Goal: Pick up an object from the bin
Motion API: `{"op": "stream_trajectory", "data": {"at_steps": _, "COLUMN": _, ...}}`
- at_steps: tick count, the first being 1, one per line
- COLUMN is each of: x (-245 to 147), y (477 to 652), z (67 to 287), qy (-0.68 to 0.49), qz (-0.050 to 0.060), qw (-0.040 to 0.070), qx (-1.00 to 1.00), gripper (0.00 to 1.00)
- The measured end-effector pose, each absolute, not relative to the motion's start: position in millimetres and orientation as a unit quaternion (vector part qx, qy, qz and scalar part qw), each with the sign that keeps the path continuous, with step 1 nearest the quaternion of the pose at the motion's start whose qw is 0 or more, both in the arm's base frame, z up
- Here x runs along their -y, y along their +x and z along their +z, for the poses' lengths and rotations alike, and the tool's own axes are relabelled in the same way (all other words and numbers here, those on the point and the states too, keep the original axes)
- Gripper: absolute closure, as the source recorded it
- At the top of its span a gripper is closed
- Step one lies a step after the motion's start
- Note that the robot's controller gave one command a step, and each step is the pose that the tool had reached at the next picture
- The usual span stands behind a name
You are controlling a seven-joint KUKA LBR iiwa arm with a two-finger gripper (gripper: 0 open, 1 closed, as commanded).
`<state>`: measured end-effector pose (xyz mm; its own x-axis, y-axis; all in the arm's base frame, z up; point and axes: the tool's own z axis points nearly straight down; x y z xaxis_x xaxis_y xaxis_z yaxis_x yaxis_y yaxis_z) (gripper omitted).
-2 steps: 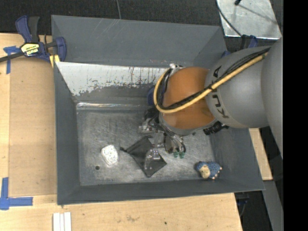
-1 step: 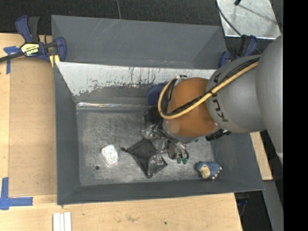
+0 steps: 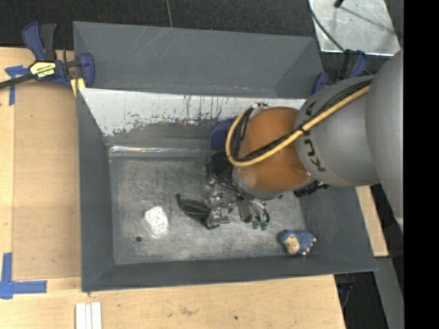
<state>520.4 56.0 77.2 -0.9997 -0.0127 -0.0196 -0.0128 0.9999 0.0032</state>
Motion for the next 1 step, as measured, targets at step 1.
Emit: {"op": "stream_trajectory", "data": {"at_steps": 1, "x": -29.9, "y": 605.1, "z": 235.5, "qy": -0.133, "qz": -0.001, "qw": 0.007, "qx": -0.991, "gripper": 1.0}}
